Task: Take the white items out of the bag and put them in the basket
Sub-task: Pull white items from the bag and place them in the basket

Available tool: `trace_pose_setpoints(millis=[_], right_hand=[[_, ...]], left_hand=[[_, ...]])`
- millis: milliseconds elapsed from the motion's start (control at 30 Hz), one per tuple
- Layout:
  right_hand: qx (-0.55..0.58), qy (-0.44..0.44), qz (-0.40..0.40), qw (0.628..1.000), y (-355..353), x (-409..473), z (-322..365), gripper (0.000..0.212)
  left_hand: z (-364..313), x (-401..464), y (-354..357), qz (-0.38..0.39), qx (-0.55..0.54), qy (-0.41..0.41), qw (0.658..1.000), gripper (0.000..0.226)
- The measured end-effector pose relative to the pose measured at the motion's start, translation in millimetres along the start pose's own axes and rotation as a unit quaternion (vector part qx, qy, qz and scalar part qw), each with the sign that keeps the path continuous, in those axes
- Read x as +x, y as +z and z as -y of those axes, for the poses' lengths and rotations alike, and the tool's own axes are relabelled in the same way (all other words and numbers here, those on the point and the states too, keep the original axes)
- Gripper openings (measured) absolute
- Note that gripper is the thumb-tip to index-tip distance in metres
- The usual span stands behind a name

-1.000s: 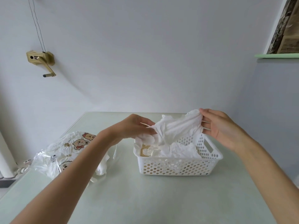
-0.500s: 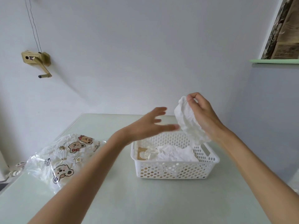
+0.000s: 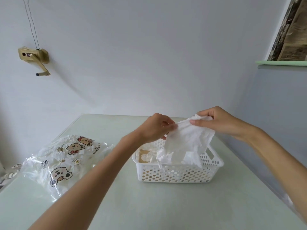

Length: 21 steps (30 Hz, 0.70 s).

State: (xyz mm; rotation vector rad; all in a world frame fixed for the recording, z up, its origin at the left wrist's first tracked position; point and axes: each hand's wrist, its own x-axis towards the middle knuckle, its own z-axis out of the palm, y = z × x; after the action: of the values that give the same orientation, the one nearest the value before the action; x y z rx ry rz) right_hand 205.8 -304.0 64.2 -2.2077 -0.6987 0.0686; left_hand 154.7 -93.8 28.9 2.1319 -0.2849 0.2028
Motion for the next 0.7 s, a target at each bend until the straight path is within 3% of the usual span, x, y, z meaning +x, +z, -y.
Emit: trace_pose_setpoints(millis=[100,200,300,400,533,700], right_hand=[[0.09,-0.005,0.0,0.996,-1.9,5.0,-1.0,0.041],[0.233,-0.012,-0.027,0.972,-1.5,14.3,-1.0,0.056],[0.316,-0.001,-0.086,0.945,-0.7,24.7,-7.4,0.034],[0.313,0.021,-0.126,0.941,2.3,26.2,-14.7,0.023],[0.239,0.039,-0.174,0.954,12.0,21.2,-21.6,0.016],[0.223,0.03,-0.146,0.963,31.1,14.6,-18.2,0.011]], left_hand=[[-2.3,7.1,-1.6,0.006,-0.015,-0.008,1.0,0.032],[-4.1,17.2,6.7,-0.064,-0.053,-0.013,0.996,0.034],[7.0,28.2,19.3,-0.134,-0.09,0.011,0.987,0.038],[24.0,30.5,16.8,-0.137,-0.103,0.011,0.985,0.035],[49.7,17.5,-3.6,-0.077,-0.084,0.002,0.993,0.016],[49.9,11.9,-43.0,-0.119,0.03,0.05,0.991,0.027]])
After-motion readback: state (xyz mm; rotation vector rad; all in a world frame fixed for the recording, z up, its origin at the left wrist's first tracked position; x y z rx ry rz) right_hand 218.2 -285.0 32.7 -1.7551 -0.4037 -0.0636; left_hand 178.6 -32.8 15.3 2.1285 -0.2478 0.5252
